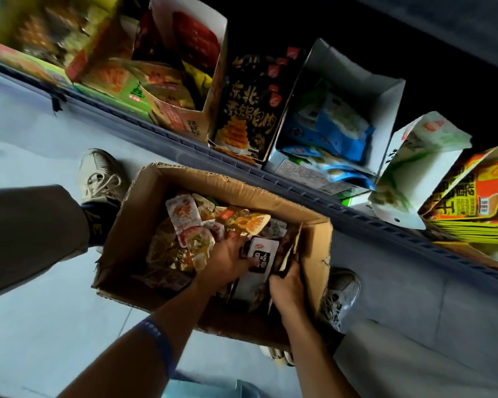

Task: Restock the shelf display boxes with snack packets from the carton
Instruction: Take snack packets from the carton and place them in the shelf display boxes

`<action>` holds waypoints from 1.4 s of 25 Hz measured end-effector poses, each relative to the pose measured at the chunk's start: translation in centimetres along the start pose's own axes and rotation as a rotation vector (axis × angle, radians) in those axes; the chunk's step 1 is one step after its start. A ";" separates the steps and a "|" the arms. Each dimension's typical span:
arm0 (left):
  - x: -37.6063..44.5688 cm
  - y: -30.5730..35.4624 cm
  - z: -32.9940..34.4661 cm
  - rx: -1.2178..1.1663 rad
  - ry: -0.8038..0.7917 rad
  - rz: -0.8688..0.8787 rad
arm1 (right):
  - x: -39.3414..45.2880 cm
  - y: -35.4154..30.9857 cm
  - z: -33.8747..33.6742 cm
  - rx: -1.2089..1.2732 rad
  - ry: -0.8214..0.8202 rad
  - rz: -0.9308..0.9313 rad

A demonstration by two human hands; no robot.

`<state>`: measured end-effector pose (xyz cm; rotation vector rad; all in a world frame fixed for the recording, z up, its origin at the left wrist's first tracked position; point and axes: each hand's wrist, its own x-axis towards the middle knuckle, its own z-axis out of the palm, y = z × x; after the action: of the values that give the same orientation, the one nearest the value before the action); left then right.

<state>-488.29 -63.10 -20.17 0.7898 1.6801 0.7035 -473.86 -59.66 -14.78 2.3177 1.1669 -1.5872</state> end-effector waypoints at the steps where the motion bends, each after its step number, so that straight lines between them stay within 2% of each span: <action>1: -0.9 0.9 -1.6 -0.160 -0.012 -0.023 | -0.2 0.0 0.0 0.038 0.014 0.004; 3: -2.4 3.2 -4.5 -0.320 -0.026 -0.055 | -1.6 -0.4 0.0 0.046 0.073 -0.080; 6: -4.3 6.5 -7.2 -0.407 -0.022 -0.049 | -4.7 -2.0 -0.6 -0.102 0.286 -0.389; 7: -5.1 7.6 -7.7 -0.453 -0.016 -0.045 | -5.7 -2.9 -0.6 -0.125 0.293 -0.490; 9: -6.6 9.2 -8.0 -0.563 0.008 -0.032 | -7.2 -4.6 -0.5 -0.066 0.138 -0.558; 13: -9.2 11.2 -8.5 -0.750 0.018 0.029 | -9.0 -6.4 -0.8 0.390 -0.028 -0.520; 16: -11.2 11.8 -9.1 -0.758 -0.055 -0.006 | -10.7 -7.4 -1.9 0.647 -0.104 -0.365; 18: -11.8 11.8 -9.2 -0.688 -0.040 -0.003 | -10.7 -7.3 -2.3 0.723 -0.059 -0.314; 20: -12.1 12.1 -9.5 -0.705 0.034 0.005 | -10.4 -6.9 -2.8 0.843 0.071 -0.266; 21: -12.1 12.3 -9.9 -0.732 0.074 0.004 | -9.9 -6.4 -3.3 0.823 0.140 -0.249; 24: -12.5 13.3 -11.2 -0.894 0.096 0.038 | -9.9 -5.3 -4.0 0.276 0.274 -0.263; 25: -12.5 13.7 -11.6 -0.989 0.054 0.073 | -10.1 -5.2 -3.9 0.183 0.258 -0.299; 26: -12.7 14.3 -11.8 -1.085 -0.002 0.124 | -11.1 -5.6 -3.8 0.293 0.114 -0.329; 28: -12.9 15.5 -11.4 -1.182 -0.013 0.216 | -13.6 -6.6 -3.2 0.620 -0.377 -0.366; 29: -13.1 16.2 -10.8 -1.172 0.046 0.239 | -14.7 -7.1 -2.7 0.745 -0.552 -0.409; 31: -14.0 17.8 -9.4 -1.065 0.183 0.245 | -16.3 -8.1 -2.1 0.841 -0.612 -0.478; 33: -14.6 18.8 -8.7 -0.855 0.220 0.311 | -17.1 -9.2 -3.2 0.958 -0.507 -0.518; 34: -15.1 19.4 -9.0 -0.804 0.159 0.365 | -17.0 -9.7 -4.5 0.986 -0.467 -0.564; 35: -15.6 19.9 -9.7 -0.812 0.033 0.395 | -16.9 -10.1 -6.5 0.991 -0.433 -0.624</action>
<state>-491.91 -64.16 6.63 0.5100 1.1025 1.5464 -478.14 -58.48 5.47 1.8052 1.2013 -3.2860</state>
